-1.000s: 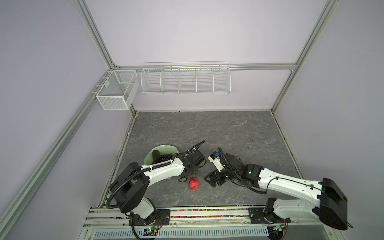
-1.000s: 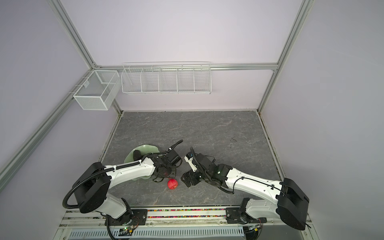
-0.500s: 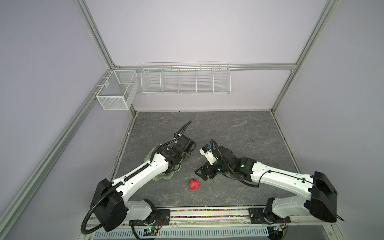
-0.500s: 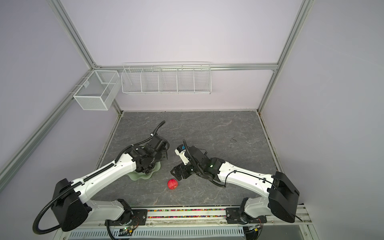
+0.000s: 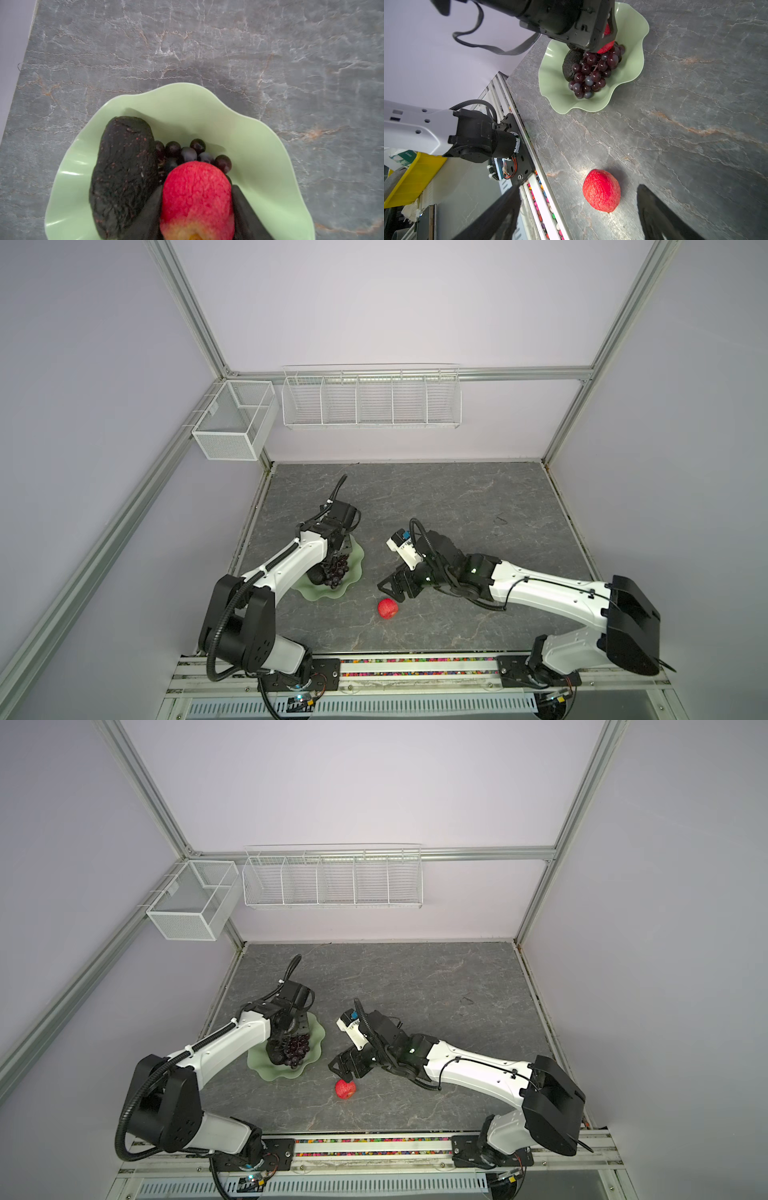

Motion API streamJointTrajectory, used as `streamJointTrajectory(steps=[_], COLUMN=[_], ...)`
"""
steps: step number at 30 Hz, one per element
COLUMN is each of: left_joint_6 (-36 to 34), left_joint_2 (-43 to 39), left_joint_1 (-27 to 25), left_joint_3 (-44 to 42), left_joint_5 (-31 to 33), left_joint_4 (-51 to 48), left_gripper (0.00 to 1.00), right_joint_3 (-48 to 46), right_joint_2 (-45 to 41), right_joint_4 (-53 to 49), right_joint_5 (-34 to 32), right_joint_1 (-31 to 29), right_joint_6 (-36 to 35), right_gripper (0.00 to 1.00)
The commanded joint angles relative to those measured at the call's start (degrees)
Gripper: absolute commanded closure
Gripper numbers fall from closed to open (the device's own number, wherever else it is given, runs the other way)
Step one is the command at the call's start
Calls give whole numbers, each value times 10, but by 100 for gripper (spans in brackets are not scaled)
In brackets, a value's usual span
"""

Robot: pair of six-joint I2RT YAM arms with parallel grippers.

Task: Place and organize the fake fruits in the fruit bowl
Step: 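Carry the apple to the bowl and release it on the grapes, then grasp the remaining red apple with the left gripper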

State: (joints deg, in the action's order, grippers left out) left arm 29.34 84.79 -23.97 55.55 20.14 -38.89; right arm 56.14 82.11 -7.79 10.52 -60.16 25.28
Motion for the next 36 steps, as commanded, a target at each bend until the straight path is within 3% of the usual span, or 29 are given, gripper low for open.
streamJointTrajectory(steps=[1,9,14,16,20,21,27,31,36], left_joint_6=[-22,-38,-58,-74,-41,-23,62,71,57], left_joint_2=[10,4,-78,-116,-196,-214,-274,-253,-164], left_joint_1=[6,6,-4,-18,-89,-117,-280,-328,-379], left_joint_3=[14,34,15,0,-35,-45,-109,-136,-122], left_joint_5=[14,16,-11,-36,-56,-59,-90,-109,-114], left_joint_4=[16,-12,-3,-2,-33,-44,-42,-23,-1], left_gripper=[54,38,29,21,13,5,6,8,11], right_joint_3=[-11,-9,-22,-40,-114,-135,-226,-248,-258], right_joint_2=[-10,-7,-26,-45,-96,-110,-179,-194,-203], right_joint_4=[7,3,-4,-4,-14,-18,-43,-41,-42], right_joint_5=[-1,-4,-16,-25,-43,-49,-82,-93,-112], right_joint_1=[-4,-4,-5,-4,-4,-6,-15,-30,-46], right_joint_6=[3,5,7,13,37,44,79,96,107], right_gripper=[12,12,11,11,11,11,12,11,11])
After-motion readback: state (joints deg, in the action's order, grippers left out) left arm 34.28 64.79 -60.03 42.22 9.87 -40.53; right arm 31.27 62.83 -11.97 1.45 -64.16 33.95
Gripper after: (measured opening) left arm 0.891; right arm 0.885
